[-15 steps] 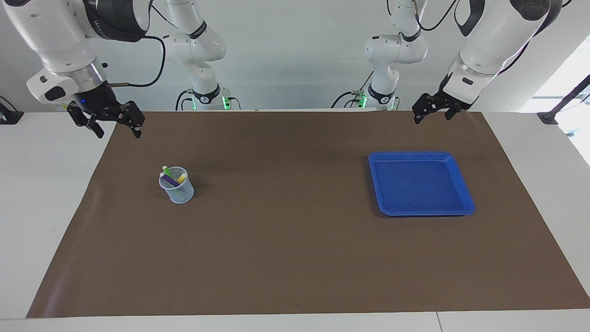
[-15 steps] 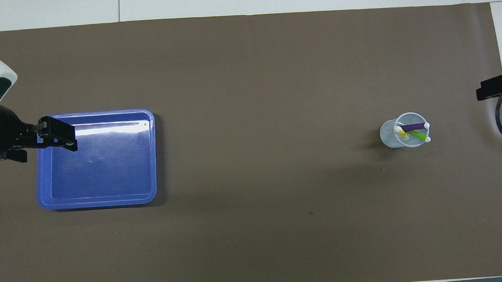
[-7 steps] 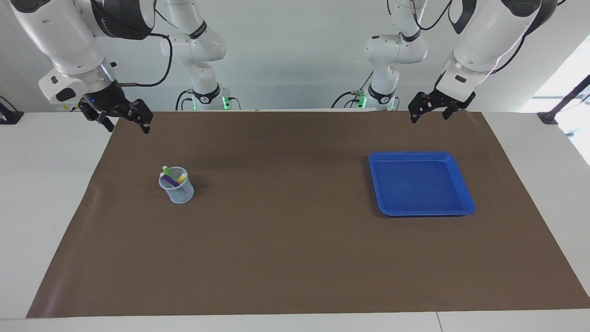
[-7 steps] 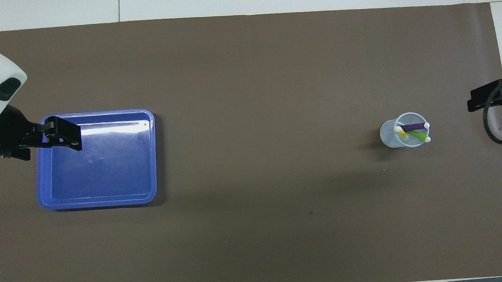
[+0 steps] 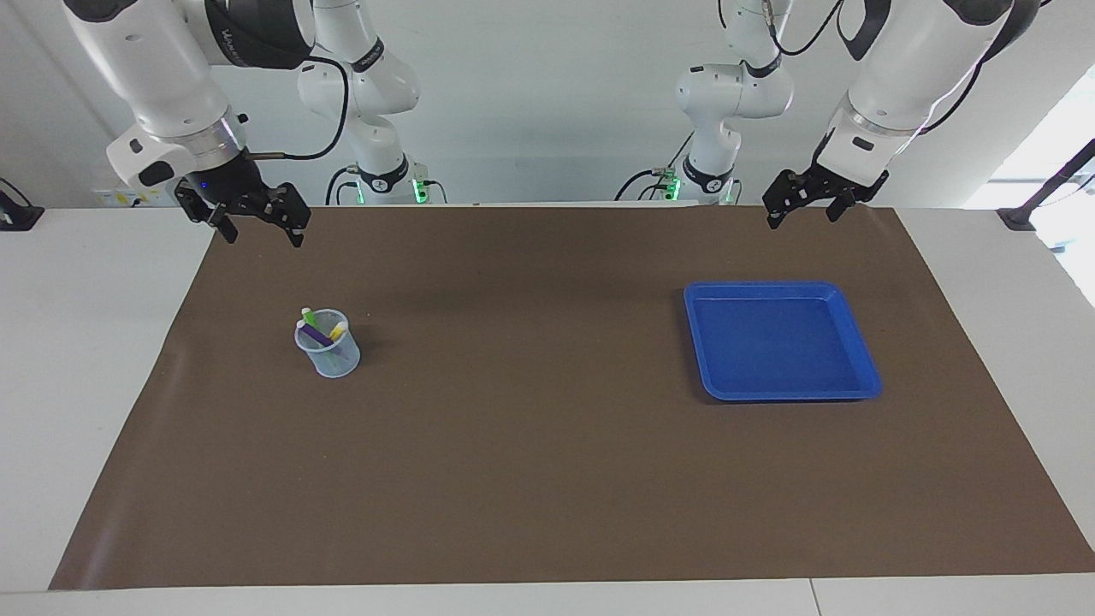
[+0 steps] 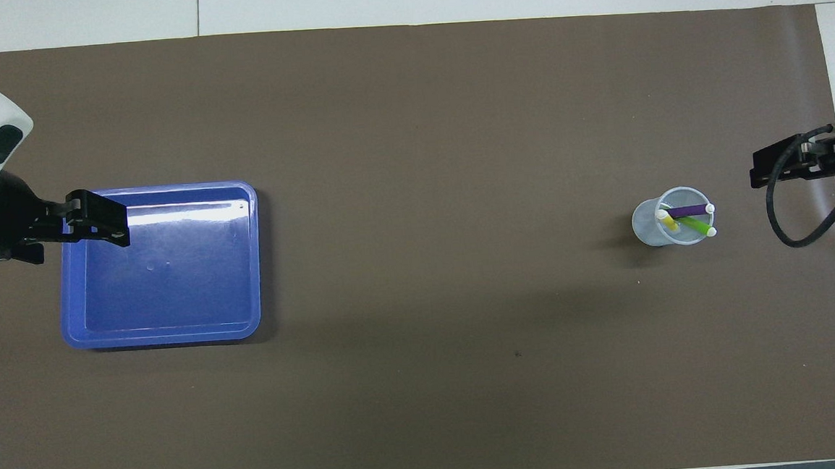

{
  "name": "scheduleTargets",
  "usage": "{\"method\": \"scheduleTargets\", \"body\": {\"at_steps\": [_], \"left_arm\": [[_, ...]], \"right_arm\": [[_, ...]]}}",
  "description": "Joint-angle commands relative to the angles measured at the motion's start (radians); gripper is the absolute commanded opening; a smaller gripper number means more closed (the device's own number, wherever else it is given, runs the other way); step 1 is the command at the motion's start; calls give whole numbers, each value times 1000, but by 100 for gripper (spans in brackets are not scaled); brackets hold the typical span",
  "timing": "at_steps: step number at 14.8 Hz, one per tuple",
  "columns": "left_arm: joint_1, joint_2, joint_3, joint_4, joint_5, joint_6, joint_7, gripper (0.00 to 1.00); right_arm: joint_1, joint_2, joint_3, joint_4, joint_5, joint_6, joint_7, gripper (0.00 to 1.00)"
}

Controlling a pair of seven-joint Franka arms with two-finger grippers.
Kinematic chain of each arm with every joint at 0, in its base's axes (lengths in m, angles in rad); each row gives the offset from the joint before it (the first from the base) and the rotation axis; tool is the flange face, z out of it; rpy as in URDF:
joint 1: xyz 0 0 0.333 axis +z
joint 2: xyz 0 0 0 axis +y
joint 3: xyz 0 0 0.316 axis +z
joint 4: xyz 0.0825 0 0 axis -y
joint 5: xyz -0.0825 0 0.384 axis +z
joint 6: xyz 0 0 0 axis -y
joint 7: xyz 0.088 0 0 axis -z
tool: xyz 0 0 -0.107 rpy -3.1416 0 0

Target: Transfer and insert pens with both arms

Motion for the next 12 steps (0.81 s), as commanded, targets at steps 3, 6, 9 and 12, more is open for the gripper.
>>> {"method": "scheduleTargets", "body": {"at_steps": [3,6,9,12], "left_arm": [[-12,-15,4,-19,12,18,-3,100],[-18,-17,4,-19,12,20,-7,100],[-15,-29,6,-45,12,36,-9,100],[-18,-29,4,-47,12,36,-10,100]], "right_arm": [[-5,-19,15,-16,-1,2,12,100],[-5,-19,21,-12,-1,-7,12,100],[-5,-18,21,-5,-1,-9,12,100],[-5,-18,21,-5,-2,-13,10,100]]}}
